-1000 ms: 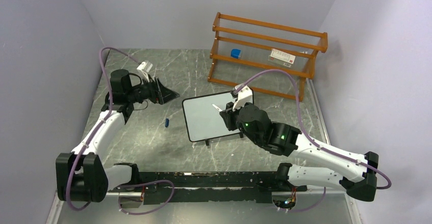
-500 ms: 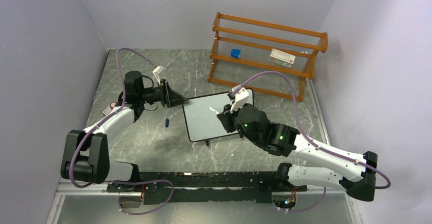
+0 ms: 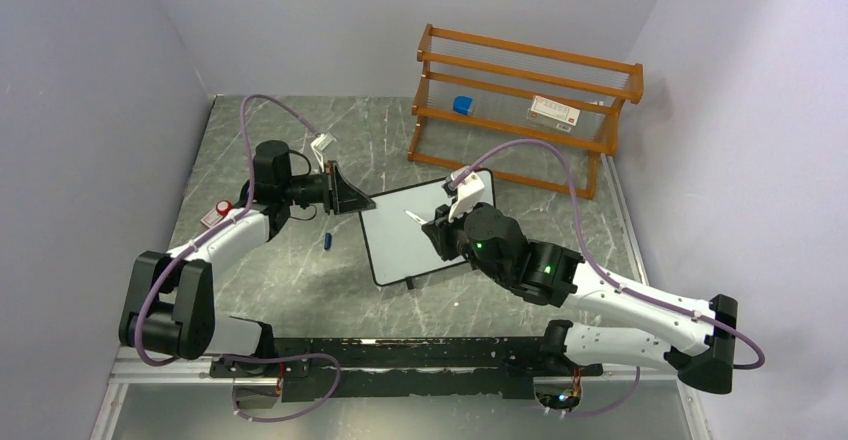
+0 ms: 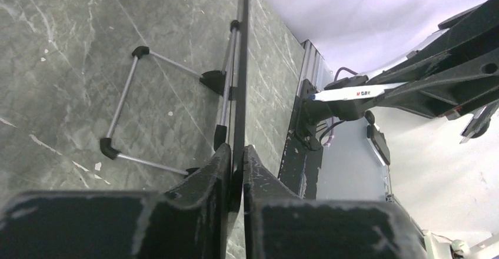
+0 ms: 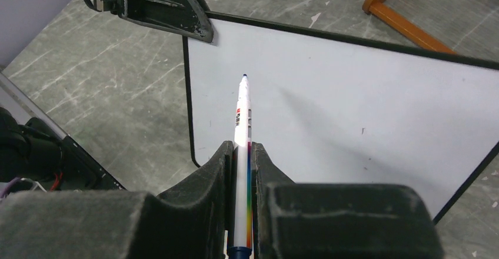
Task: Write a sentence on the whiteboard
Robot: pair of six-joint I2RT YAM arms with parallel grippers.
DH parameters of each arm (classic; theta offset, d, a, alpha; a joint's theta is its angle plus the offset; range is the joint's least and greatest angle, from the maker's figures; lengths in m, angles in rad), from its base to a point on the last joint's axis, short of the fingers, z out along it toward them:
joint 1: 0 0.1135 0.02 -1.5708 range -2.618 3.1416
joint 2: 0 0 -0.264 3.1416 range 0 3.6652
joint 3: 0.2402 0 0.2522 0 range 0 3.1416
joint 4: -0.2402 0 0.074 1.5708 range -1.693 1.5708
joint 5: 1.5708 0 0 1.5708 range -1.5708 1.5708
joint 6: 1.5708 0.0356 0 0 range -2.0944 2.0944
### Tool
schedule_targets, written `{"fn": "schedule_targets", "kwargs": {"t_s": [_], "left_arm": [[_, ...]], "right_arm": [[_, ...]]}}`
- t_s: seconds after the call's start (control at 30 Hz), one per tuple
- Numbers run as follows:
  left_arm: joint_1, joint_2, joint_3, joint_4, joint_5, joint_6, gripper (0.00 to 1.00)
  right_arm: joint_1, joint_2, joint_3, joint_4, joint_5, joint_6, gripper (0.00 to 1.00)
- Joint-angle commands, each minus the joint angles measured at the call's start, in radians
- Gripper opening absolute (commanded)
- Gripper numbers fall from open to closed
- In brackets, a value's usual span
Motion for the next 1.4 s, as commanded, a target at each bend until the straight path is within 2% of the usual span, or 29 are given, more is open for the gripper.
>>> {"fn": "schedule_targets", "kwargs": {"t_s": [0.0, 0.3, 0.5, 0.77, 1.03, 1.37], "left_arm": [[-0.013, -0.031, -0.025, -0.006, -0.009, 0.033, 0.07], [-0.041, -0.107, -0.038, -0.247, -0.137, 0.183, 0.05], [-0.047, -0.229, -0.127, -0.17, -0.272, 0.134, 0.05], [-0.053, -0.356, -0.232, -0.072, -0.367, 0.092, 0.05], [-0.053, -0.313, -0.195, -0.109, -0.367, 0.121, 0.05], [-0.052, -0.319, -0.19, -0.135, -0.381, 0.141, 0.05]], "right_arm": [[0.003, -0.007, -0.011, 0.018, -0.006, -0.024, 0.0], [0.003, 0.002, -0.011, -0.014, 0.005, -0.018, 0.0], [0.027, 0.038, 0.005, -0.029, 0.031, -0.013, 0.0], [0.176, 0.135, 0.068, -0.09, 0.248, 0.007, 0.0], [0.266, 0.217, 0.107, -0.031, 0.315, -0.002, 0.0], [0.275, 0.314, 0.152, 0.006, 0.342, 0.001, 0.0]]}}
